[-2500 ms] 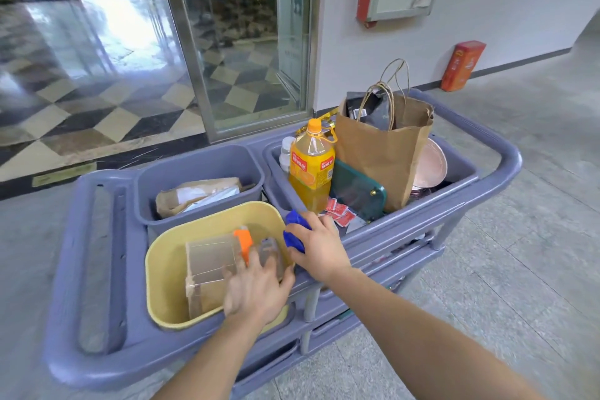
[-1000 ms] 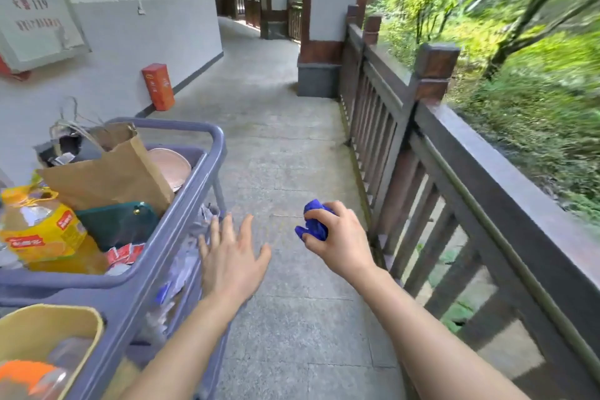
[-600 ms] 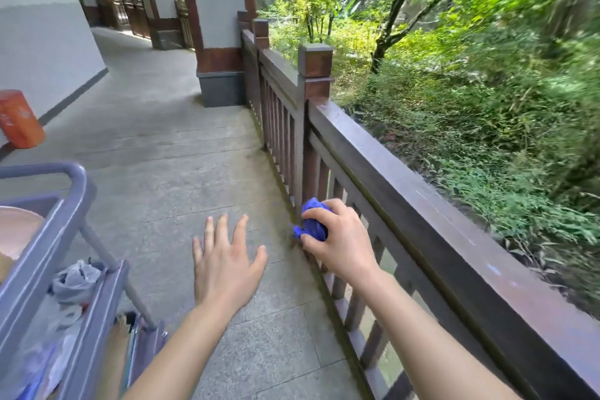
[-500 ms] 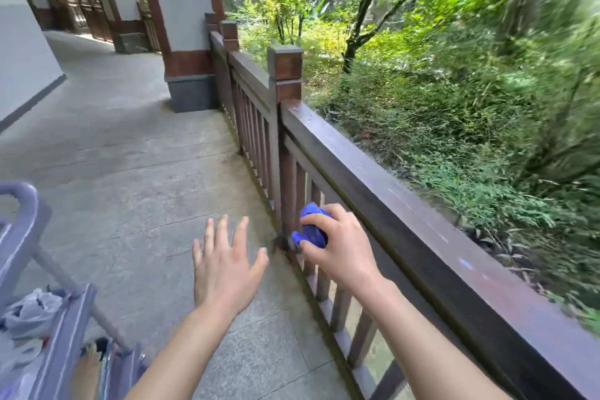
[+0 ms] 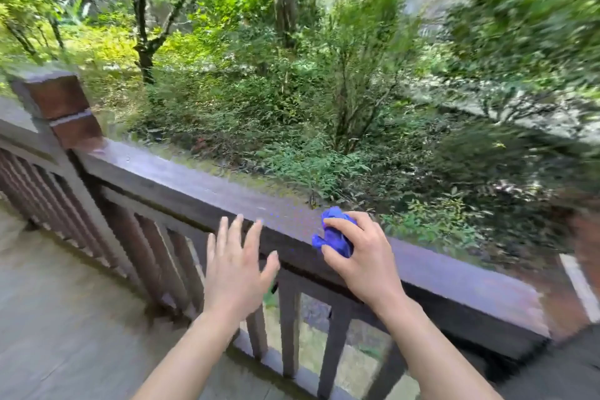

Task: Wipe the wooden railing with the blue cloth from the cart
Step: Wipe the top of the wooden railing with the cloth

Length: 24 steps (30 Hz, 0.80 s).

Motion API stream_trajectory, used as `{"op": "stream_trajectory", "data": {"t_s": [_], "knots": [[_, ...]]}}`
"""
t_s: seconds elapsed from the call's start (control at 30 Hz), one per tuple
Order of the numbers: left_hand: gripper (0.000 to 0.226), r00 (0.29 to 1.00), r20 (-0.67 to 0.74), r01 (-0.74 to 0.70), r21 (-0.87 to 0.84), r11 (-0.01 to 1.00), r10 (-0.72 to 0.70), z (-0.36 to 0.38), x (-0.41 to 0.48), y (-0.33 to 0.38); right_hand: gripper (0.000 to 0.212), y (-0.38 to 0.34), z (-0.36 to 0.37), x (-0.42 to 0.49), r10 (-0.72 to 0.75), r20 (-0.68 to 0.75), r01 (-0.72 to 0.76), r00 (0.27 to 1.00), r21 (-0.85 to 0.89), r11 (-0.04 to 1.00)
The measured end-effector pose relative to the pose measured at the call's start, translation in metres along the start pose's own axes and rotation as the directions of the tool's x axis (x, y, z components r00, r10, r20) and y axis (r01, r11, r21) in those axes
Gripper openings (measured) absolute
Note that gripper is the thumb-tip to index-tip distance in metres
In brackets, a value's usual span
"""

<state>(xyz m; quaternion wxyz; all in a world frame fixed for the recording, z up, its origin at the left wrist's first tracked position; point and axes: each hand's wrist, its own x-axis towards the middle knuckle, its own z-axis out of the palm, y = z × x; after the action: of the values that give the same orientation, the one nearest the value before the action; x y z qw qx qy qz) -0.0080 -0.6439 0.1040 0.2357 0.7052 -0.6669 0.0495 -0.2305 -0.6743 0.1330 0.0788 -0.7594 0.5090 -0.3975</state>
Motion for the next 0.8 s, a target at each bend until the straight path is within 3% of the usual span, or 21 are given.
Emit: {"op": "stream_trajectory", "data": {"t_s": [0.23,0.47,0.63,0.8], "knots": [[0.069,0.936,0.084,-0.34,-0.039,0.94,0.342,0.038,0.064,0.021,0.048,0.041,-0.055,-0.036,0.219,-0.24,-0.263,0.946,-0.17,0.95],[0.065,0.866,0.185,-0.471,-0.003,0.882,0.464,0.069,0.129,0.0,0.048,0.105,-0.094,-0.074,0.41,-0.311,-0.507,0.857,-0.375,0.776],[0.059,0.824,0.178,-0.537,-0.053,0.842,0.537,0.074,0.145,-0.012,0.042,0.086,-0.049,-0.052,0.381,-0.248,-0.447,0.891,-0.331,0.831],[0.053,0.841,0.111,-0.52,-0.1,0.848,0.529,0.074,0.141,-0.013,0.045,0.062,-0.01,-0.028,0.256,-0.053,-0.261,0.965,-0.282,0.923]]}}
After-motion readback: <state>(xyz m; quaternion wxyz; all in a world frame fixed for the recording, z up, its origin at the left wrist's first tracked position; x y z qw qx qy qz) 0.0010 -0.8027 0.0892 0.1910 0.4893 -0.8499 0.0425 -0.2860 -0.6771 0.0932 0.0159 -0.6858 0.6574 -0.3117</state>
